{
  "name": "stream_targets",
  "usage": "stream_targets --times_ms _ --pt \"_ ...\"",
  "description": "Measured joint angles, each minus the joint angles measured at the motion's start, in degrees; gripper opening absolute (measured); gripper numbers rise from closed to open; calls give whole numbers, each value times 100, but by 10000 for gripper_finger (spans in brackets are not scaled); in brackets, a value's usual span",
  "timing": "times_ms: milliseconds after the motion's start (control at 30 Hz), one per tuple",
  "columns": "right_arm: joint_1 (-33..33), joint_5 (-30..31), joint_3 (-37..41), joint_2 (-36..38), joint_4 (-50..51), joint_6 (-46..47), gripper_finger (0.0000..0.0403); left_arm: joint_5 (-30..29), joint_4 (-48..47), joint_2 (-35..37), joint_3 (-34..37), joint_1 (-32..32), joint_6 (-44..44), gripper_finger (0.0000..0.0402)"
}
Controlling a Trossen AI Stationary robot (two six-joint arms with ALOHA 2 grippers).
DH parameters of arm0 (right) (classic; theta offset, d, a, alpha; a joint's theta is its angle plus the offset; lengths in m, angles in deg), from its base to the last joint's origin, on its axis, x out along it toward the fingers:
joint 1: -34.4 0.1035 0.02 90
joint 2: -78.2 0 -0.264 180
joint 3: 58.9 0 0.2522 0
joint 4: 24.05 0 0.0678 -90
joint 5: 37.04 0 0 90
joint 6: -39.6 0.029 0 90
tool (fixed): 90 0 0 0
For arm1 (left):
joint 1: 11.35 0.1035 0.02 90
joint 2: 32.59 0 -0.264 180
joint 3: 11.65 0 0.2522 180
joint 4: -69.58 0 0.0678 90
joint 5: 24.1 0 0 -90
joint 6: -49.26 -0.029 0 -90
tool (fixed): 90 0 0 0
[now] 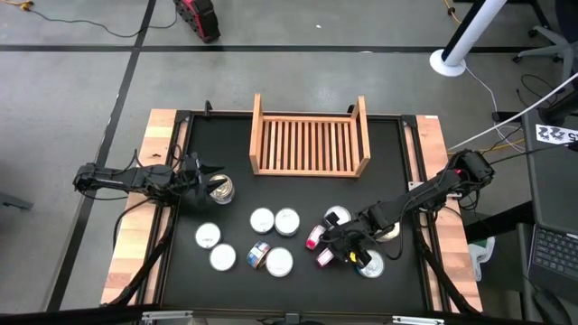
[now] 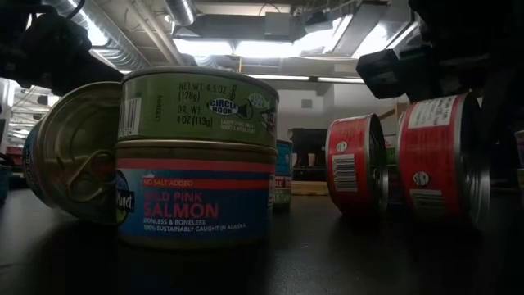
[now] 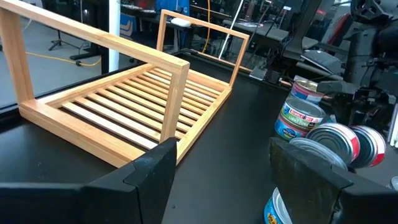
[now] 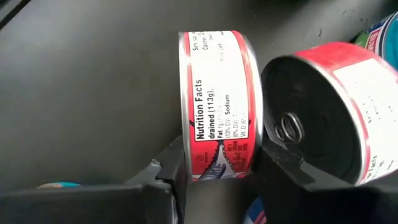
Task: Stack canned seafood by type on shelf
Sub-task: Put the red tuna can on the shelf
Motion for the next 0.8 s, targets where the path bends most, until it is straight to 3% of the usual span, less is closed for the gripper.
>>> stream_targets --times_ms 200,500,700,800 --pt "0 -47 -284 0 169 -2 143 0 0 0 1 0 21 249" --pt "-110 -164 -1828 0 1761 0 140 0 0 0 0 0 16 249" --pt "-799 -195 -2841 2 2594 -117 139 0 0 0 2 0 14 249" --pt "-1383 -549 -3208 2 2915 -352 139 0 -1 -2 2 0 14 249"
